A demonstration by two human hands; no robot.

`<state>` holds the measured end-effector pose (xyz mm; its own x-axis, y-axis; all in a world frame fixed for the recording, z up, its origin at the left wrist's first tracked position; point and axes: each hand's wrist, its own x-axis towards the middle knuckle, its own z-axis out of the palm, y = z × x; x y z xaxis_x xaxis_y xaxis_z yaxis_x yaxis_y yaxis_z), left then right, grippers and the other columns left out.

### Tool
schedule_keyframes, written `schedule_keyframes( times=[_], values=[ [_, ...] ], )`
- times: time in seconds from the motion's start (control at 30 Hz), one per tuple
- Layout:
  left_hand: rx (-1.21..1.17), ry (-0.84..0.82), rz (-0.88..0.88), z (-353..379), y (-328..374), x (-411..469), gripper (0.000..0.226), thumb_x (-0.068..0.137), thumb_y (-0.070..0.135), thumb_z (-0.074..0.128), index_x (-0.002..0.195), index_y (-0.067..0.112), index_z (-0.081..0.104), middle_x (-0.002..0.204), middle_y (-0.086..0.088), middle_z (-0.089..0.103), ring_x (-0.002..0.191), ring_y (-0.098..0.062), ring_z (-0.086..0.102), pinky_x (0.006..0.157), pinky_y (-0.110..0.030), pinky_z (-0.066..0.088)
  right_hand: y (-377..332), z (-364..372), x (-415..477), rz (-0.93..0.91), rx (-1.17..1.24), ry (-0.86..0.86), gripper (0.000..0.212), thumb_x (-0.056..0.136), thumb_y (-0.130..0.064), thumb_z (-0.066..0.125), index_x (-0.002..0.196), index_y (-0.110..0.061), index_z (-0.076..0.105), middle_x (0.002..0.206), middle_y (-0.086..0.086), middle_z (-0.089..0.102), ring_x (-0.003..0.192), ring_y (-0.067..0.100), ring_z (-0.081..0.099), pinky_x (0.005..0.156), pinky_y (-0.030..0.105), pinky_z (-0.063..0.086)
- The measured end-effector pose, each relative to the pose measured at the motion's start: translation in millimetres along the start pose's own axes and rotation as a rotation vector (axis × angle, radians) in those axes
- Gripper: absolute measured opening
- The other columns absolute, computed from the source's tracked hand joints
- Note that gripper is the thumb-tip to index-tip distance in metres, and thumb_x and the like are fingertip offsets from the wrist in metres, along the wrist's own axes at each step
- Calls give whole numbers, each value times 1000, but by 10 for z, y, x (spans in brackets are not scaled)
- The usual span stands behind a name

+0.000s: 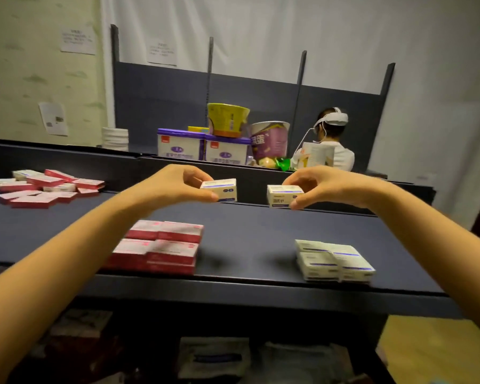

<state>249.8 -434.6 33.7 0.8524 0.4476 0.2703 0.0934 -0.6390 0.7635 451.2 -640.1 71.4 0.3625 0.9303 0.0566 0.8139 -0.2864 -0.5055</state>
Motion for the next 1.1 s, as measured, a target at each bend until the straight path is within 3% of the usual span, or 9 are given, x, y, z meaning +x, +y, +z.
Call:
schedule_keyframes(
  times=[0.3, 0.43, 0.7, 0.83, 0.97, 1.1],
  values=[
    [46, -151, -34, 1203, 611, 236, 36, 77, 27, 74, 109, 18, 59, 104, -2, 68, 95, -14, 64, 85, -26, 50, 842, -140, -556, 68, 137, -2, 33, 78, -19, 72, 108, -22, 59, 103, -3, 66, 94, 10, 61, 76, 16, 47],
    [67, -218, -41, 1530, 548, 402, 37, 78, 23, 73, 110, 12, 59, 107, -5, 68, 96, -14, 64, 82, -23, 51, 1109, -70, -560, 124, 160, 1, 34, 79, -13, 71, 111, -17, 59, 108, 1, 66, 99, 12, 62, 83, 23, 51],
    [32, -255, -65, 1674, 411, 505, 32, 80, 25, 71, 107, 18, 53, 100, 3, 62, 90, -9, 60, 80, -20, 49, 1341, 1, -601, 151, 243, -57, 34, 82, -17, 68, 114, -21, 57, 113, -1, 64, 106, 15, 60, 88, 26, 50],
    [45, -265, -64, 1692, 435, 492, 35, 82, 24, 69, 111, 16, 50, 111, -5, 63, 98, -14, 61, 88, -28, 50, 1347, 15, -598, 150, 255, -64, 38, 81, -20, 69, 115, -24, 53, 115, -2, 62, 108, 15, 58, 93, 30, 48],
    [62, -279, -72, 1717, 451, 500, 37, 83, 25, 68, 112, 17, 48, 119, -8, 62, 97, -13, 60, 82, -24, 50, 1345, 11, -595, 171, 218, -67, 48, 81, -24, 69, 122, -27, 46, 122, -1, 54, 110, 14, 53, 92, 27, 44],
    [54, -280, -99, 1650, 462, 491, 53, 83, 28, 68, 129, 20, 42, 131, -6, 52, 109, -13, 52, 89, -26, 45, 1284, -23, -542, 152, 180, 19, 59, 79, -33, 68, 131, -27, 41, 120, -7, 47, 113, 12, 47, 94, 27, 41]
  ],
)
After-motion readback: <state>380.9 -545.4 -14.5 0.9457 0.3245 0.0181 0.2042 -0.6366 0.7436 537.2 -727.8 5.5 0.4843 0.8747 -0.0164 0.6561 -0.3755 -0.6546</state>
